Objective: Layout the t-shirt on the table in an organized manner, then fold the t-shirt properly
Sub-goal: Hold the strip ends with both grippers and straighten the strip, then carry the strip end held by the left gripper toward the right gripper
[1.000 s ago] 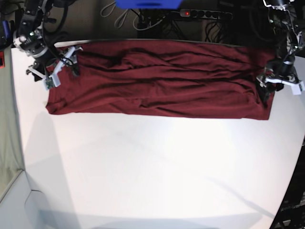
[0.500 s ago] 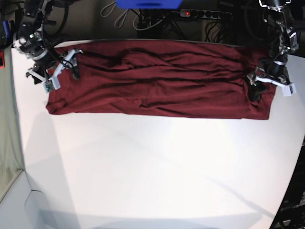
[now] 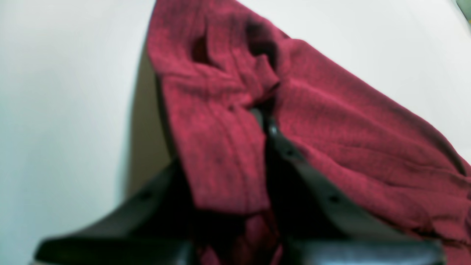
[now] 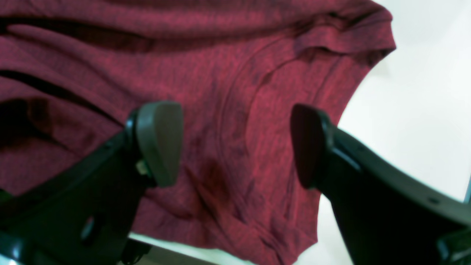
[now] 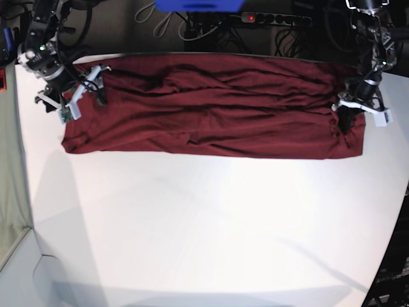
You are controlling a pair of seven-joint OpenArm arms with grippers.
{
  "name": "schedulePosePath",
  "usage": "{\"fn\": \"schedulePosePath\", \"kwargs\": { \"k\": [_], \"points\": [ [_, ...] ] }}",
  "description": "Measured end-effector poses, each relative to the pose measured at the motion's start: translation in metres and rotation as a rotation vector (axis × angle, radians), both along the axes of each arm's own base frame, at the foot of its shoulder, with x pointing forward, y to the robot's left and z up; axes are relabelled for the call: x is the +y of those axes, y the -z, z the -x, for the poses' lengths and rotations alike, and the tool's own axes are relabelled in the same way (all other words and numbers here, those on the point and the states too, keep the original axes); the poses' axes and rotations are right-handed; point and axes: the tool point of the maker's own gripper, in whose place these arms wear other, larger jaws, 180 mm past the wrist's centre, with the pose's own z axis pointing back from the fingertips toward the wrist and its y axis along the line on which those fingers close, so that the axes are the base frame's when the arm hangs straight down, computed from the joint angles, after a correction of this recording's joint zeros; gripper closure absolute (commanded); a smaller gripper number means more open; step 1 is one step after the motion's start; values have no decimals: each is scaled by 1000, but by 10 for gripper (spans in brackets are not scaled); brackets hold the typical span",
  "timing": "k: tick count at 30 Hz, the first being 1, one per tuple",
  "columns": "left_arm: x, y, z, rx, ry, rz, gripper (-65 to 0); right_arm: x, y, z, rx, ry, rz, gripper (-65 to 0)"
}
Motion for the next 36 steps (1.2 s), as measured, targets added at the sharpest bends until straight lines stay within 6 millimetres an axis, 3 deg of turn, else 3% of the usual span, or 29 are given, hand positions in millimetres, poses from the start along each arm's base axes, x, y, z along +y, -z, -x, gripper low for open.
{"fn": "schedulePosePath", "kwargs": {
  "k": [7, 12, 16, 23, 27, 30, 36],
  "points": [
    [-8, -12, -10, 6, 40, -40, 0, 0, 0, 0, 0, 0, 0, -465],
    [-48, -58, -29, -135, 111, -36, 0, 0, 0, 0, 0, -1, -1, -465],
    [-63, -77, -27, -171, 144, -140, 0, 0, 0, -1, -1, -1, 3, -465],
    [-119, -77, -12, -114, 201, -373, 0, 0, 0, 0, 1, -1, 3, -465],
    [-135, -78, -9, -73, 221, -485, 0, 1, 0, -1, -1, -2, 0, -465],
    [-141, -91, -15, -92, 262, -589, -1, -1, 0, -2, 2, 0, 8, -465],
    [-200, -97, -17, -129, 295, -520, -1, 0, -3, -5, -14, -1, -2, -465]
  ]
}}
